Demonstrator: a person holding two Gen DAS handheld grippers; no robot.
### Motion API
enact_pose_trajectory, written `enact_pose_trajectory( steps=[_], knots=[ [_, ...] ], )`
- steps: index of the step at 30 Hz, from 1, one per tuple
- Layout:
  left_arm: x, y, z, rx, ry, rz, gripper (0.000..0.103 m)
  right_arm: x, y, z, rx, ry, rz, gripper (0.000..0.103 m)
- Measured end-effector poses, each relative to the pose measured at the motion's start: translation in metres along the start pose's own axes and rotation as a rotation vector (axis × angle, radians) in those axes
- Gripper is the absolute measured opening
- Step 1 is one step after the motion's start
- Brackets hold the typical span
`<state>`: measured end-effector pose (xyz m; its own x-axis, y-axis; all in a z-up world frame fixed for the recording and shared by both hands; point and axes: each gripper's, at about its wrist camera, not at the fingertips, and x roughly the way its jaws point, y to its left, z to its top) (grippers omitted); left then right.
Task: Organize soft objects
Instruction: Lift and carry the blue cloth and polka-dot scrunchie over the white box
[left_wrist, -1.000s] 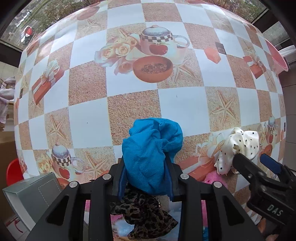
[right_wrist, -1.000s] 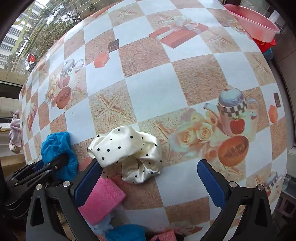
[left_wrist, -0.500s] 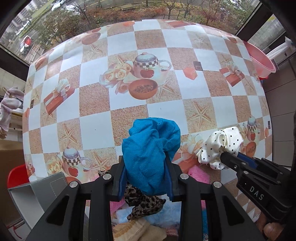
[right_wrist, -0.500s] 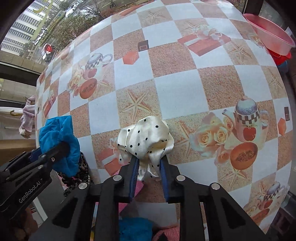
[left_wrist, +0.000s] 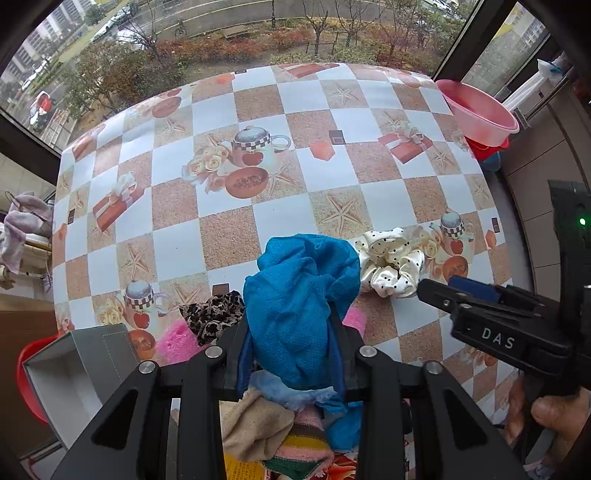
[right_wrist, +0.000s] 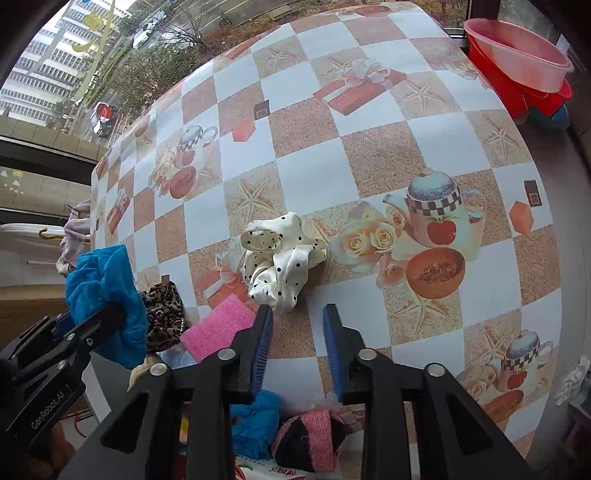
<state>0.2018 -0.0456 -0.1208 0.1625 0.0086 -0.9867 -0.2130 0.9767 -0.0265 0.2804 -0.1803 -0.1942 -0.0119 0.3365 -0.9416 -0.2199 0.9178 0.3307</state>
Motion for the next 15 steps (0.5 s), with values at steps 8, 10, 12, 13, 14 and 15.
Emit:
enact_pose_trajectory(
  steps=[8, 10, 12, 13, 14, 15],
  knots=[
    [-0.007, 0.006, -0.017, -0.034, 0.007, 0.032, 0.037, 0.057, 0.026, 0.024, -0.142, 0.007, -0.099, 0.090],
    [-0.008, 0.005, -0.020, -0.040, 0.007, 0.038, 0.037, 0.075, 0.028, 0.025, -0.150, 0.049, -0.141, 0.067],
    [-0.009, 0.003, -0.024, -0.044, 0.011, 0.030, 0.037, 0.071, 0.035, 0.023, -0.182, 0.022, -0.151, 0.025],
    [-0.010, 0.001, -0.026, -0.041, 0.013, 0.027, 0.037, 0.070, 0.034, 0.022, -0.174, 0.038, -0.119, 0.024],
    [-0.011, -0.001, -0.028, -0.036, 0.013, 0.026, 0.037, 0.067, 0.032, 0.021, -0.153, 0.045, -0.102, 0.024],
    [-0.013, -0.003, -0.031, -0.030, 0.011, 0.025, 0.037, 0.062, 0.030, 0.019, -0.145, 0.039, -0.094, 0.024]
  ],
)
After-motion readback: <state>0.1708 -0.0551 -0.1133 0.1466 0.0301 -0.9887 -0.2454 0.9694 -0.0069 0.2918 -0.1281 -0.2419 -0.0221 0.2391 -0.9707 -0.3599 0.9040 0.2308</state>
